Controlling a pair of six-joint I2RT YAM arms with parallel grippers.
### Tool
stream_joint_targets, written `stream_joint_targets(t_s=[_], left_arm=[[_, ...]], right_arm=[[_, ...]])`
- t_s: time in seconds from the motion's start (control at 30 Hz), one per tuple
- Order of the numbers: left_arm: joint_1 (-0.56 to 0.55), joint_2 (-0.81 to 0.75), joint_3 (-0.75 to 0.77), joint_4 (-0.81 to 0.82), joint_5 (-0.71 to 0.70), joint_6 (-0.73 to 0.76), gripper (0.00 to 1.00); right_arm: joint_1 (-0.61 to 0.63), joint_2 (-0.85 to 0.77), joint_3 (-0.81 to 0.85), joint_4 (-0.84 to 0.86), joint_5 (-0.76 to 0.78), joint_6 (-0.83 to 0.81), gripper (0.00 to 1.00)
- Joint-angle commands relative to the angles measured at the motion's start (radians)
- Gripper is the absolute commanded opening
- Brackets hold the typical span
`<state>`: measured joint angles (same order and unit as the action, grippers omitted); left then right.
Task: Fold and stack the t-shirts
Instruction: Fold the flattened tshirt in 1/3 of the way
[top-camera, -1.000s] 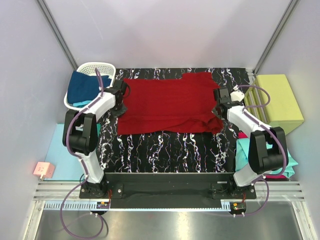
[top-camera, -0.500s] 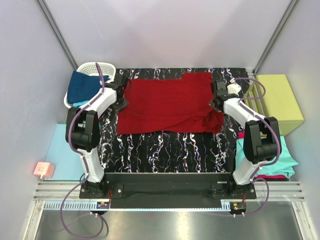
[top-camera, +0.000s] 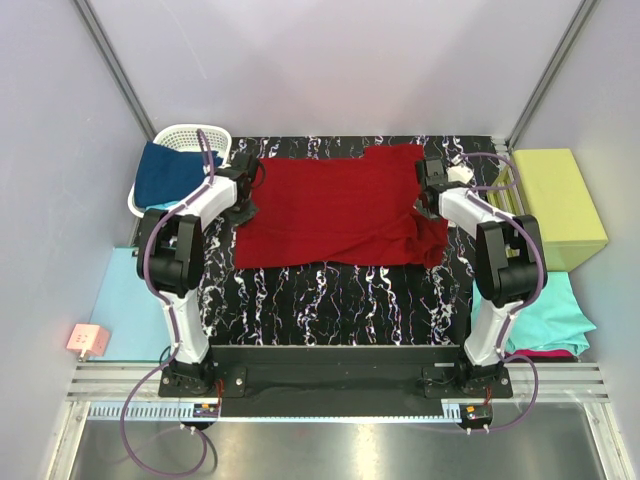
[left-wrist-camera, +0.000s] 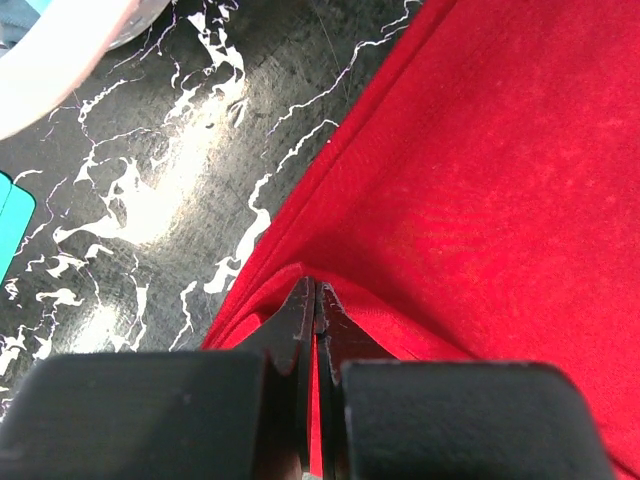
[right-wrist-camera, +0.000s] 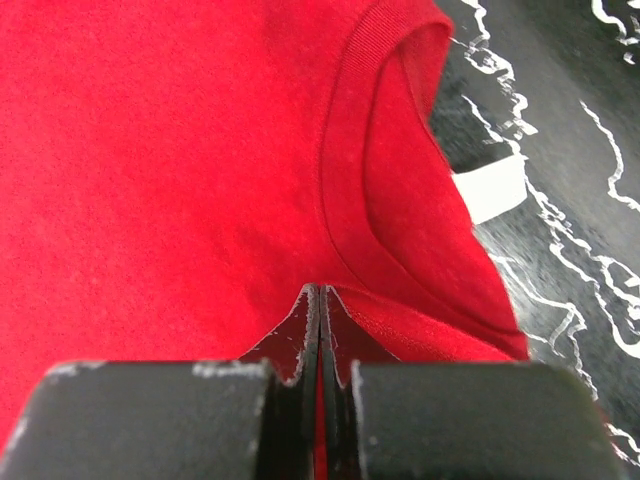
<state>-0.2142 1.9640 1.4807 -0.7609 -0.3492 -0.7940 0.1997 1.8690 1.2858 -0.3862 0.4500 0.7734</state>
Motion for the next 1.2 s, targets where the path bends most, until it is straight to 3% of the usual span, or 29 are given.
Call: stream_joint_targets(t_s=[0.0,0.9,1.0,1.03,1.07,1.1,1.17], left_arm=[[-0.001,0.009,0.050,0.015,-0.045,0.001,0.00],[0.004,0.038,0.043,-0.002,-0.065,0.004,0.01],[0.004,0.039,0.044,-0.002,-0.065,0.006,0.07],[0.004,0.038,0.044,-0.002,-0.062,0.009,0.15],[0.004,0.029,0.041,0.000,-0.057,0.012,0.20],[0.003,0.021,0.041,0.002,-0.045,0.012,0.23],[-0.008,-0.028,0.032,0.009,-0.047,0.015,0.41]], right_arm=[[-0.011,0.036,0.090,0.036,-0.002,-0.020,0.00],[-0.013,0.272,0.340,0.023,-0.043,-0.062,0.00],[-0.013,0.285,0.348,0.021,-0.051,-0.078,0.00],[-0.013,0.285,0.349,0.021,-0.054,-0.085,0.01],[-0.011,0.271,0.351,0.020,-0.051,-0.100,0.11],[-0.010,0.256,0.349,0.027,-0.048,-0.114,0.33],[0.001,0.185,0.343,0.029,0.009,-0.152,0.56]])
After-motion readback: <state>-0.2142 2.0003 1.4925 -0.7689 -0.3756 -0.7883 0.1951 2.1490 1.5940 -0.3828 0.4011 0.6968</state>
